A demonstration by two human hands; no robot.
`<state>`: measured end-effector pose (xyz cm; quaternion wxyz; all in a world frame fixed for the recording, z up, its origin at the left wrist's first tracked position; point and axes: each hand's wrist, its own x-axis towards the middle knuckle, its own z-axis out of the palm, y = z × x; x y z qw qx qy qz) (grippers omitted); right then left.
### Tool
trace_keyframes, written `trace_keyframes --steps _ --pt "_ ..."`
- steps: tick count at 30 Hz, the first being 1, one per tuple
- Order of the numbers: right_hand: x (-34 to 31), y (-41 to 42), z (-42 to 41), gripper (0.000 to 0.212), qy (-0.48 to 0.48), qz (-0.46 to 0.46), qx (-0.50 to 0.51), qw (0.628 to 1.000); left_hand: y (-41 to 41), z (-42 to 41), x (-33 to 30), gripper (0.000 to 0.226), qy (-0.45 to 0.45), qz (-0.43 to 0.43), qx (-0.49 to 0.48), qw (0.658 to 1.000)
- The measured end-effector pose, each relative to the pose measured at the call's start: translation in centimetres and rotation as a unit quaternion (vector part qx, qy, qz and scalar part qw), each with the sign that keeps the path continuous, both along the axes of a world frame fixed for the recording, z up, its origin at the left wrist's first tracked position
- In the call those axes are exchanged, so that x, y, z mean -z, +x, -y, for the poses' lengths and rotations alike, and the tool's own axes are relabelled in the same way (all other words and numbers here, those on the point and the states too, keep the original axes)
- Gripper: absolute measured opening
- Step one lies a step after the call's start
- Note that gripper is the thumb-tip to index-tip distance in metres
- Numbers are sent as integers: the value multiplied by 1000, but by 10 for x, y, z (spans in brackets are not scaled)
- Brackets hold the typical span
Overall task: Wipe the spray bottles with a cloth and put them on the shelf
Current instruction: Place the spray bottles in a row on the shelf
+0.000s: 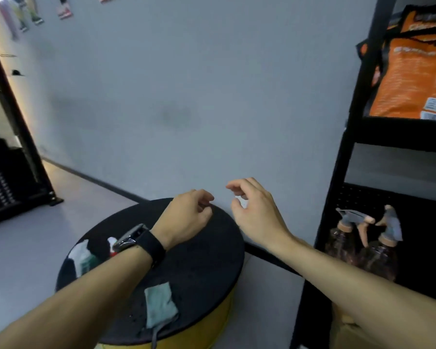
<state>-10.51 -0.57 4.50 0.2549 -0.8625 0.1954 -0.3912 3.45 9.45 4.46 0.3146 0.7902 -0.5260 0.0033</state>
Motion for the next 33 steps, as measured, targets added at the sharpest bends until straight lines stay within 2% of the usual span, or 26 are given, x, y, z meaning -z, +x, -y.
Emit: trace_keyframes --steps 16,23,33 --pt "79 127 -66 29 51 -143 -110 982 118 -122 75 29 32 -33 -157 987" --pt "118 167 -70 28 86 -192 -114 971 160 -148 99 26 29 -54 -195 979" --pt "164 217 -75 32 142 -248 -115 951 195 -172 147 25 74 -71 -235 967"
